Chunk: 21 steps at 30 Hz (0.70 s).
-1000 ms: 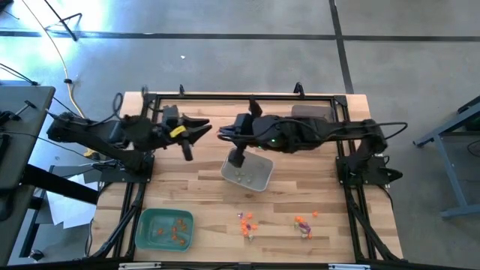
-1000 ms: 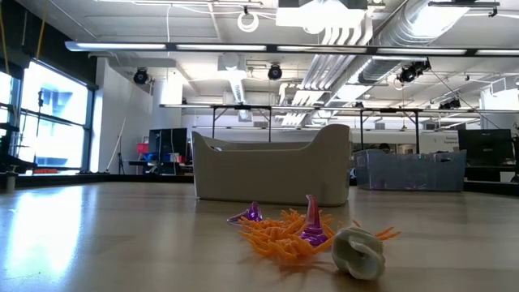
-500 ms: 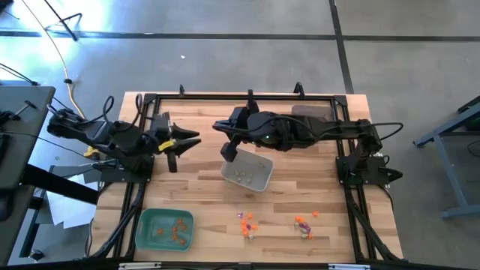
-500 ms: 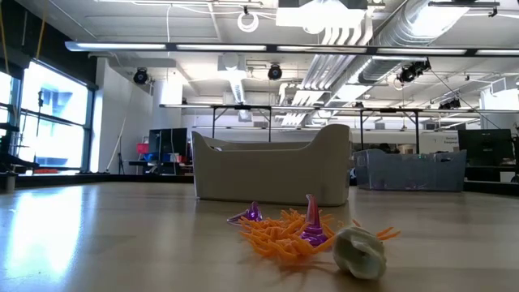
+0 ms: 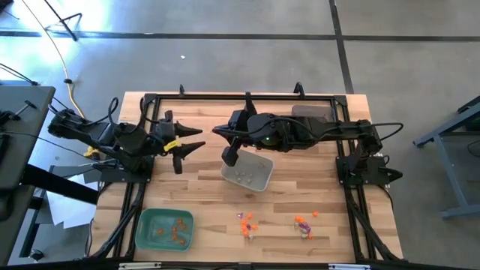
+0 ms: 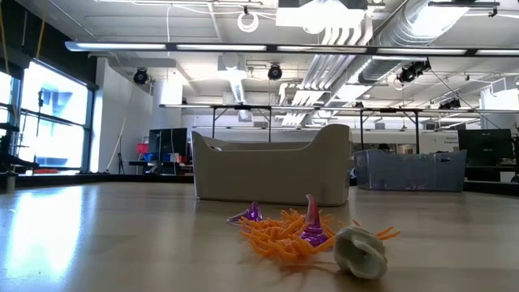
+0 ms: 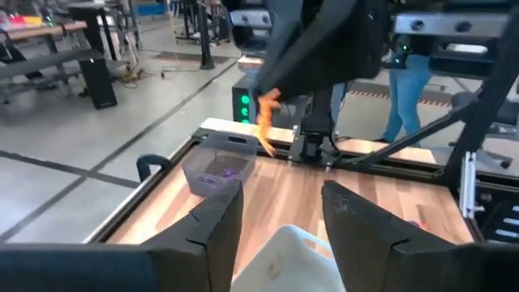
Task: Sort Halloween decoration
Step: Put the orange spider toy into the green bin
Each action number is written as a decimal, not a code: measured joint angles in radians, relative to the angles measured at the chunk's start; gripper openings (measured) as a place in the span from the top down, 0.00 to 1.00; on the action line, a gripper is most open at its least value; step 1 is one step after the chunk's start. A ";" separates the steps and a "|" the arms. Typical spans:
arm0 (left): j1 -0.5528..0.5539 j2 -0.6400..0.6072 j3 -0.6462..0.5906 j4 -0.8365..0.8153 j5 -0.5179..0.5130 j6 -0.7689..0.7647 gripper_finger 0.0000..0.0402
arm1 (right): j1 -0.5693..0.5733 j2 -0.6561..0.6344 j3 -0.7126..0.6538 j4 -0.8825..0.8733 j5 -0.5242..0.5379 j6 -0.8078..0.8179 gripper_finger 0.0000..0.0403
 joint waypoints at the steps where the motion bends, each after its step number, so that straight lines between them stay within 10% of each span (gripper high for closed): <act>1: 0.006 0.009 0.000 0.021 -0.010 0.009 0.59 | 0.000 0.000 0.000 0.003 -0.005 0.000 1.00; 21: 0.054 0.084 0.000 0.139 -0.029 0.060 0.60 | 0.002 0.000 0.000 0.018 -0.033 -0.030 1.00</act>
